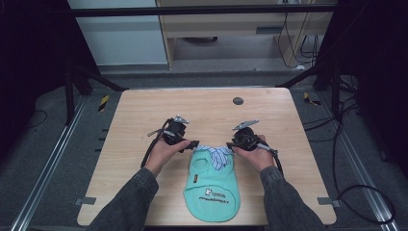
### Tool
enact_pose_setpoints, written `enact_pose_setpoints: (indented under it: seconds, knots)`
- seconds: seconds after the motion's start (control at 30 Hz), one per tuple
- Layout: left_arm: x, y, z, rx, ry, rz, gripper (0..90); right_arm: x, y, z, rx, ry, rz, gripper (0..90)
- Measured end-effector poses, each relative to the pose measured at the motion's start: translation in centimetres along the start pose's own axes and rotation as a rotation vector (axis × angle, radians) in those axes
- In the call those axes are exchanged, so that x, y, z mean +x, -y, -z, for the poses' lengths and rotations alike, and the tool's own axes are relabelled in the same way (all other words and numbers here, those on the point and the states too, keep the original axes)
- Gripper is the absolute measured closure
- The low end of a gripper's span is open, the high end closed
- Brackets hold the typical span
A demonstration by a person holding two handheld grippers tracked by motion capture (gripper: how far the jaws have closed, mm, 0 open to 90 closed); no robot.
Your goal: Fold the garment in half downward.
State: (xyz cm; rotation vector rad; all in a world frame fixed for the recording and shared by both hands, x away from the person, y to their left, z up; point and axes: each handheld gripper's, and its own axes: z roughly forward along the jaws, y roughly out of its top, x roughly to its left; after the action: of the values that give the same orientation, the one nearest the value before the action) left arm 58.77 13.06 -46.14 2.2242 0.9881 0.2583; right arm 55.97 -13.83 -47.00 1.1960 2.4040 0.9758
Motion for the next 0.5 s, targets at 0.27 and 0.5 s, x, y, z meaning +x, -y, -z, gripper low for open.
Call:
enact_pose_setpoints:
  seconds: [0.27, 0.5]
  knots:
    - [-0.6, -0.1, -1.1, 0.036, 0.0, -0.011, 29.8, 0.2, 0.1, -0.3, 0.015, -0.006, 0.002, 69.1]
    - [-0.9, 0.3, -1.7, 0.084, -0.007, -0.042, 30.7, 0.7, 0.1, -1.1, 0.046, -0.016, 0.008, 62.9]
